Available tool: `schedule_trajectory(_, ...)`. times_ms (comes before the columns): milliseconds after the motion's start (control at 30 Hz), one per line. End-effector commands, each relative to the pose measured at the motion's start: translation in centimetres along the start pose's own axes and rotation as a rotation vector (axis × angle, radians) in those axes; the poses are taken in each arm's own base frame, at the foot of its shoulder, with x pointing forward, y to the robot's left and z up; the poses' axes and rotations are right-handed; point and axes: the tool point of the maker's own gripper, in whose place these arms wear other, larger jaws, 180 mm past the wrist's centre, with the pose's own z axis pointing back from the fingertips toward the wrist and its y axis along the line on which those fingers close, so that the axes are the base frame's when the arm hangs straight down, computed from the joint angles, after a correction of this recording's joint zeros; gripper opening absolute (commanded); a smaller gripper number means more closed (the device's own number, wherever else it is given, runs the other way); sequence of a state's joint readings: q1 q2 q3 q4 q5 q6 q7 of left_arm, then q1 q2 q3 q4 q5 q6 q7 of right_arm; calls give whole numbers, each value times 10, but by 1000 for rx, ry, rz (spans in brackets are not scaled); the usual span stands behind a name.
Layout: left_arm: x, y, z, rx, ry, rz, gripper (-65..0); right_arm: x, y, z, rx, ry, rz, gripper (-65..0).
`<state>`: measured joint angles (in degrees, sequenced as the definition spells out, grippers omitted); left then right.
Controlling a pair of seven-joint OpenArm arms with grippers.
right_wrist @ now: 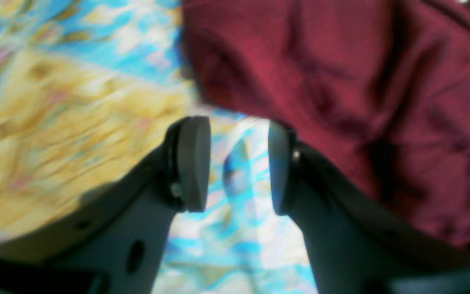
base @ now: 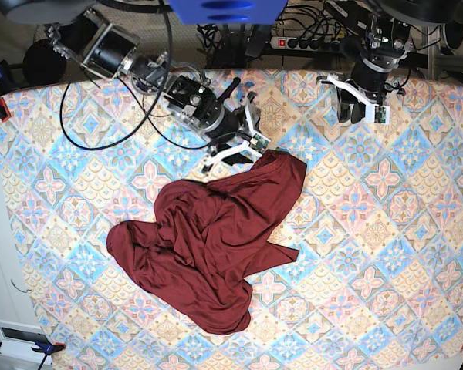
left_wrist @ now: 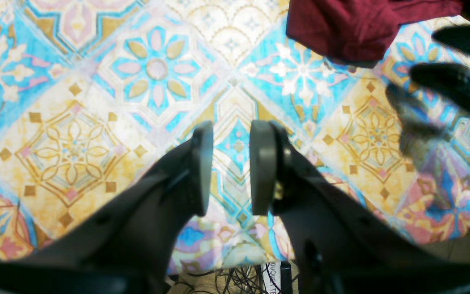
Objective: Layout the t-shirt on the table in an organized manner, then fold the t-shirt properly
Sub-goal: 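Reach the right gripper to the red shirt and grasp a sleeve end, then drag the grasped sleeve with the right gripper away from the shirt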
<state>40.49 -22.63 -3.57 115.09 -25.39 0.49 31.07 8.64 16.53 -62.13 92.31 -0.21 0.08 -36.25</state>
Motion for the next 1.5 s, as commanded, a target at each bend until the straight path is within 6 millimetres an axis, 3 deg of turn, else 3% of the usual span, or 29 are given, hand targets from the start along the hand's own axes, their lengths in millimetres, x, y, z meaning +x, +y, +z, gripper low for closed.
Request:
schedule_trajectory(0,8,0,3,-3,-30,-9,-496,27,2,-2,2,-72,-1,-424)
schedule_trajectory(100,8,0,3,-3,-30,-9,-496,42,9,-4,14,-102,-3,-424)
schedule_trajectory(167,8,0,3,-3,-30,-9,-496,48,-1,-6,-1,-113,12,-423)
schedule_trajectory(433,6,0,3,-3,-18,-9,-496,30,-8,-24,1,-48,92,-423)
schedule_trajectory(633,3,0,4,-2,-12,-8,-496,50,9,-36,28,-69,80,-423)
schedule_trajectory(933,0,0,5,-2,-4,-7,-496,49,5,-44,21,-53,83,-431)
schedule_trajectory(1000,0,0,5,-2,-4,-7,-496,47,2,-44,15,-48,78,-476)
schedule_trajectory(1067,1,0,5,-2,-6,-7,-496,47,-1,-44,10,-48,77,-589)
schedule_trajectory(1100,1,0,5,-2,-7,-8,-496,47,-8,-43,-5,-51,68,-647)
schedule_trajectory(1200,3,0,4,-2,-10,-8,-496,66,-35,-33,-64,-106,16,-635)
schedule_trajectory(1467,10,-1,1,-4,-30,-12,-496,3,-103,35,-231,-60,-38,-641)
